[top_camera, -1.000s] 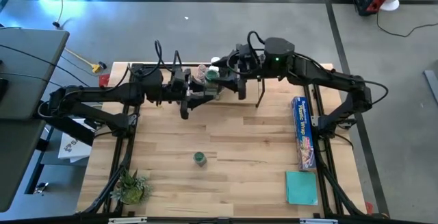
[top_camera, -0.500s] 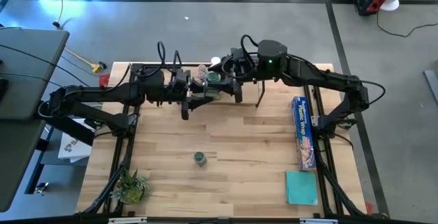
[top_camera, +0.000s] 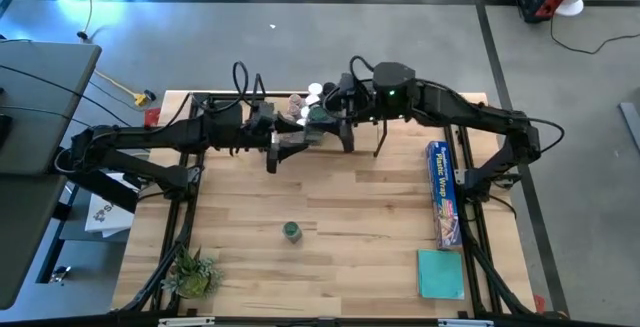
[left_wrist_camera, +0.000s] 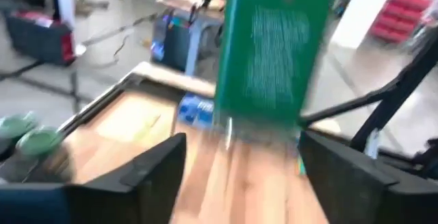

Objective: Shelf spices
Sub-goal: Put the top green seasoning bottle on the shelf aligned with the other green seasoning bottle

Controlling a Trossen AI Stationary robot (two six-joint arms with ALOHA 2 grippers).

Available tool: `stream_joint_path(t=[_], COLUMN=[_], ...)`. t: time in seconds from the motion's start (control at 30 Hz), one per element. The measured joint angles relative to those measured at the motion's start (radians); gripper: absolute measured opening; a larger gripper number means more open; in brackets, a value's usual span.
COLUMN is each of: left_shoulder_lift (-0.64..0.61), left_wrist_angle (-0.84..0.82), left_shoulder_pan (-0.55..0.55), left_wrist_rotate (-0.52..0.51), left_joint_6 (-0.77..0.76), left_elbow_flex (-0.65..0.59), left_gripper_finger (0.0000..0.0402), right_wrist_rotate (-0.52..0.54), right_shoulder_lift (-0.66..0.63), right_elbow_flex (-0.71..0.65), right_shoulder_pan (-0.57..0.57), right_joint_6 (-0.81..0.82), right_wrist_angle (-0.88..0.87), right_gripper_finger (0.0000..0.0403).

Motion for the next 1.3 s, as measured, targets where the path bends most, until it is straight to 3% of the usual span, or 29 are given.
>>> stream_joint_path(t=[0.1, 0.27, 0.37, 0.5, 0.63, 0.87, 1.3], left_shoulder_lift=[-0.043, -0.147, -0.202, -0.257, -0.280, -0.271, -0.253], left_wrist_angle=[-0.127, -0.294, -0.335, -0.358, -0.381, -0.381, -0.381], left_shoulder_pan=[0.023, 0.045, 0.045, 0.040, 0.027, 0.003, 0.002], left_wrist_rotate=[-0.019, -0.123, -0.155, -0.165, -0.165, -0.164, -0.153], left_joint_6=[-0.001, -0.009, -0.023, -0.084, -0.132, -0.132, -0.170], left_elbow_flex=[0.000, 0.000, 0.000, 0.000, 0.000, 0.000, 0.000], left_gripper_finger=[0.0301, 0.0306, 0.0306, 0.0306, 0.0306, 0.0307, 0.0307], right_wrist_rotate=[0.014, 0.049, -0.080, -0.090, -0.091, -0.121, -0.096], right_shoulder_lift=[-0.047, -0.052, -0.056, -0.062, -0.053, -0.023, 0.081], right_elbow_flex=[0.001, -0.051, -0.246, -0.479, -0.599, -0.687, -0.689], right_shoulder_pan=[-0.040, -0.097, -0.140, -0.182, -0.214, -0.299, -0.311], right_joint_6=[-0.012, -0.202, -0.198, -0.202, -0.232, -0.229, -0.278], right_wrist_angle=[-0.123, -0.381, -0.280, -0.027, 0.201, 0.260, 0.358], right_gripper_finger=[0.0189, 0.0189, 0.0189, 0.0189, 0.0189, 0.0189, 0.0193])
